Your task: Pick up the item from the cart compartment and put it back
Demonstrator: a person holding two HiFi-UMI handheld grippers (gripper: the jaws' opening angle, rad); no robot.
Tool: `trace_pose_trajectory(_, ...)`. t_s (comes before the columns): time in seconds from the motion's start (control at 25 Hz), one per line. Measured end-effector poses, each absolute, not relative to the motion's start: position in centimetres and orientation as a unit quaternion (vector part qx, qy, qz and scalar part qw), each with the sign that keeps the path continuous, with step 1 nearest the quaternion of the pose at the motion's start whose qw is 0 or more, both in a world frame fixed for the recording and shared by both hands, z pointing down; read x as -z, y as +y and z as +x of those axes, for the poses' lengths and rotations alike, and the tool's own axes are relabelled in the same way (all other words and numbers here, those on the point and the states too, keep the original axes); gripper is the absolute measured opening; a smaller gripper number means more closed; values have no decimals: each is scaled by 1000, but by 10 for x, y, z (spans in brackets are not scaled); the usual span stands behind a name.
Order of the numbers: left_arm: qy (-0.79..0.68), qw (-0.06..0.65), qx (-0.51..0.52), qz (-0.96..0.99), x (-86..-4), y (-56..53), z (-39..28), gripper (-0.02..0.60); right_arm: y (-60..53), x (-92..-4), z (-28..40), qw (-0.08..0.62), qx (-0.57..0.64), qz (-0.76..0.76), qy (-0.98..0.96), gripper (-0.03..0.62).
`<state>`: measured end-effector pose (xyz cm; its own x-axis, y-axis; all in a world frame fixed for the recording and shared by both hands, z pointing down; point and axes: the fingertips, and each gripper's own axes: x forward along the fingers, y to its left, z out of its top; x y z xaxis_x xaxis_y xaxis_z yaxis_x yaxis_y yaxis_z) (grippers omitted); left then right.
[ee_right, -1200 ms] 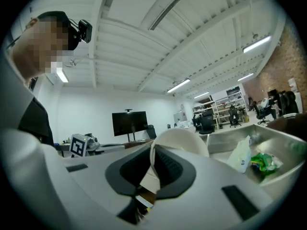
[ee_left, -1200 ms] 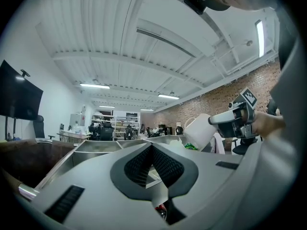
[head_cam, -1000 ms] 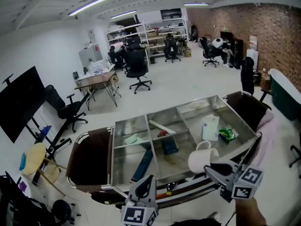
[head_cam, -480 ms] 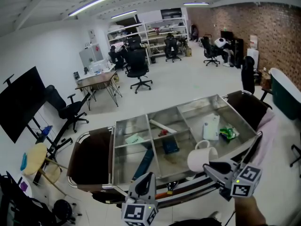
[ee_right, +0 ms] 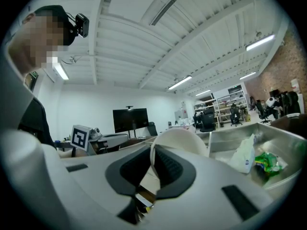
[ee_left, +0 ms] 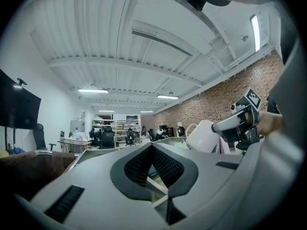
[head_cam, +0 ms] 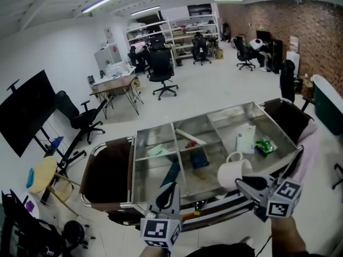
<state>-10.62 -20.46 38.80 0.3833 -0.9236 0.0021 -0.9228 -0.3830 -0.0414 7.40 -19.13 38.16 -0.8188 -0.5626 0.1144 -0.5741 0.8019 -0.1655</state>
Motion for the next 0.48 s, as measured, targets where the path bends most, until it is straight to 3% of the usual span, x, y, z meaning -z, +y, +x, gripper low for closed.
trace_pose_trajectory(0.24, 571, 37, 8, -820, -369, -228, -116, 0, -218, -369, 68, 43, -82, 298, -950, 44)
trace_pose_trajectory(0.48, 563, 7, -8, -826, -370, -250, -121, 0, -248, -363, 45, 118, -46, 280, -952, 44)
